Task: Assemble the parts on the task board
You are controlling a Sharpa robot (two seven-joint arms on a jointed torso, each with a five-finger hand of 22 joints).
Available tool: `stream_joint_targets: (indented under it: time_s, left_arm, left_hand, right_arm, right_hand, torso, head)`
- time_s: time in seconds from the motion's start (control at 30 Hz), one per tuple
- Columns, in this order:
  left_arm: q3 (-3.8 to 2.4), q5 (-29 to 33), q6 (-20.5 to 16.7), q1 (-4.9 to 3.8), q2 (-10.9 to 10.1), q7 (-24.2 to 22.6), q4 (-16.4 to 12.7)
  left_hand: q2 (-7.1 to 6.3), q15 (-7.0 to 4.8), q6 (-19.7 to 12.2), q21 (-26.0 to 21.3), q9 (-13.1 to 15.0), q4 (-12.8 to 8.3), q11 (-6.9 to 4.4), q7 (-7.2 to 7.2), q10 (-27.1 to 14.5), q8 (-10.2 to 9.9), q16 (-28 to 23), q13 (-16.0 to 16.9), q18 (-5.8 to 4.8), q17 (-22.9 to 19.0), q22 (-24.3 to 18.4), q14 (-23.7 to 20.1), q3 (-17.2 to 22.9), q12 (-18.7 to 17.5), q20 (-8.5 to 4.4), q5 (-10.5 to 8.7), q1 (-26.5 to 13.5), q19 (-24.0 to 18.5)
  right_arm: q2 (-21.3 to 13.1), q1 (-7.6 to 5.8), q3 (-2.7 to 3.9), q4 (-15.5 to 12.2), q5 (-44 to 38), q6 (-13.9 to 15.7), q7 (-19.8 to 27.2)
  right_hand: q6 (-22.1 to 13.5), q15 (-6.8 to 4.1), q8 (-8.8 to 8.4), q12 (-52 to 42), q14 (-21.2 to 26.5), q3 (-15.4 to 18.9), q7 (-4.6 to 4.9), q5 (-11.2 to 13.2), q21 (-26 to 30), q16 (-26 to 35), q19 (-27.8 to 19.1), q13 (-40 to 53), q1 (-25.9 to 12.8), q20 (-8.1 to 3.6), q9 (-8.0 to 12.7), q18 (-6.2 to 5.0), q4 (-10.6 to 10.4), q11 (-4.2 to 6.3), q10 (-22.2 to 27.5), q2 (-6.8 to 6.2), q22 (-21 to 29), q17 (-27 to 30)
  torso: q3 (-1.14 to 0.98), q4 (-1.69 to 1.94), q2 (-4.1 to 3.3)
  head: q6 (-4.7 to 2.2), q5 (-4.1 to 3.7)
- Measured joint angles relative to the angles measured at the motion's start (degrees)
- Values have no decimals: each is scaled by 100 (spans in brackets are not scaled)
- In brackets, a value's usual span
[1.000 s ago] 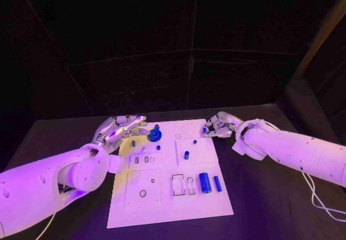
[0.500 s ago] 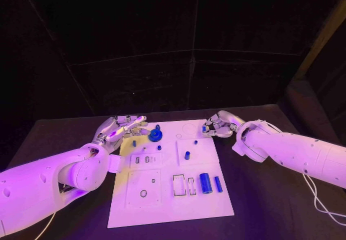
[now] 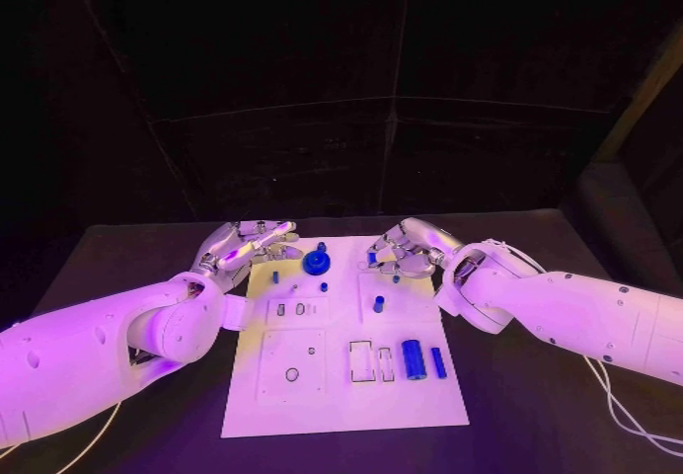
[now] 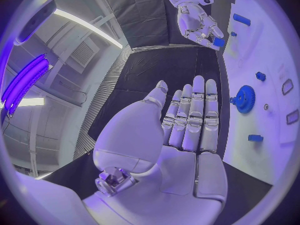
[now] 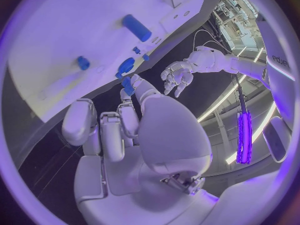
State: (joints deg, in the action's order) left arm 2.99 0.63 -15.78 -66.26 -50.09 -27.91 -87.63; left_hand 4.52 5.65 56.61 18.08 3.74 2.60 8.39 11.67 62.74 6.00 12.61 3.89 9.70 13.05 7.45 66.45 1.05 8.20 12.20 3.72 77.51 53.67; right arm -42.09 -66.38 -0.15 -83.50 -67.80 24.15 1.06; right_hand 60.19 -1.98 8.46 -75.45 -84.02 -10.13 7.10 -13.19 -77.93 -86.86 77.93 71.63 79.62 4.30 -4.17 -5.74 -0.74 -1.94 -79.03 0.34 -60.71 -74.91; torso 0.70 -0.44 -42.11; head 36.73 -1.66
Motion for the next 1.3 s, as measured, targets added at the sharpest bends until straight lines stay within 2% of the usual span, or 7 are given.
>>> stream_joint_targets:
  time_s: [0.13, 0.27, 0.57, 0.73, 0.83, 1.0, 1.3]
  left_arm:
    - [0, 0, 1, -9, 14, 0, 96]
    - [-1, 0, 4, -12, 29, -2, 181]
    - [-2, 0, 10, -25, 62, -5, 322]
    - [-2, 1, 15, -26, 74, -7, 365]
    - [-2, 1, 18, -28, 84, -7, 380]
    - [-2, 1, 23, -29, 113, -9, 393]
    - [-2, 1, 28, -30, 139, -9, 403]
  left_hand:
    - [0, 0, 0, 0, 0, 0, 0, 0, 0, 0, 0, 0, 0, 0, 0, 0, 0, 0, 0, 0, 0, 0]
    - [0, 0, 0, 0, 0, 0, 0, 0, 0, 0, 0, 0, 0, -1, 0, 0, 0, 0, 0, 0, 0, 0]
    - [0, 0, 0, 0, 0, 0, 0, 0, 0, 0, 0, 1, 0, 4, 1, 0, 0, 0, 0, 0, 0, 0]
    - [0, 0, 0, 0, 0, 0, 0, 0, 0, 0, 0, 1, 0, 4, 1, 0, 0, -1, 0, 0, 0, 0]
    - [0, 0, 0, 0, 0, -16, 0, 0, 0, -22, -23, 1, 0, 4, 1, 0, 17, -22, 0, 0, 0, 0]
    - [0, 0, 0, 0, 0, -16, 0, 0, 0, -22, -23, 1, 0, 3, -4, 0, 16, -22, 0, 0, 0, 0]
    - [0, 0, 0, 0, 0, -16, 0, 0, 0, -22, -23, 1, 0, 3, -3, 0, 16, -22, 0, 0, 0, 0]
  right_arm:
    - [294, 0, -2, -48, -305, 10, -210]
    - [594, 0, -3, 26, -563, -19, -456]
    - [1087, 35, -7, 213, -1010, -226, -947]
    - [1258, 72, -8, 303, -1240, -344, -1141]
    - [1321, 108, -8, 345, -1357, -398, -1220]
    - [1419, 164, -17, 365, -1503, -472, -1312]
    - [1516, 215, -192, 390, -1660, -578, -1423]
  right_hand:
    - [15, -8, 21, 0, 8, -4, 14, 0, 0, 0, 0, -5, 7, 0, 0, -1, 4, 0, 0, 7, 0, 0]
    - [16, -8, 27, 0, 9, -49, 14, 0, 0, 0, 0, -17, 7, 0, 0, 0, 15, 0, 0, 7, 0, 0]
    - [16, -8, 29, 28, 9, -121, 15, 67, 0, 0, -22, -34, 7, -21, 0, -1, 23, -1, 1, 7, 9, 0]
    - [16, -7, 29, 29, 9, -122, 15, 101, 0, 0, -22, -41, -18, -21, 1, -2, 22, -1, 1, 31, 9, 1]
    - [16, -8, 18, 29, 9, -121, 15, 102, 0, 0, -22, -46, -26, -21, 1, -2, 22, -1, 1, 38, 9, 1]
    - [16, -7, -3, 29, 9, -121, 15, 108, 0, 0, -22, -46, -39, -21, 4, -2, 22, -1, 1, 50, 9, 1]
    - [17, -7, -5, 29, 9, -121, 16, 123, 1, 0, -22, -46, -80, -21, 10, -2, 22, -1, 1, 13, 14, 1]
  torso:
    - [14, 26, 20]
    - [31, 41, 41]
    - [77, 65, 83]
    - [101, 83, 101]
    - [107, 87, 105]
    - [103, 87, 105]
    - [94, 87, 99]
  head:
    - [64, 152]
    - [114, 241]
    - [191, 392]
    - [221, 442]
    - [229, 464]
    - [217, 523]
    - [224, 605]
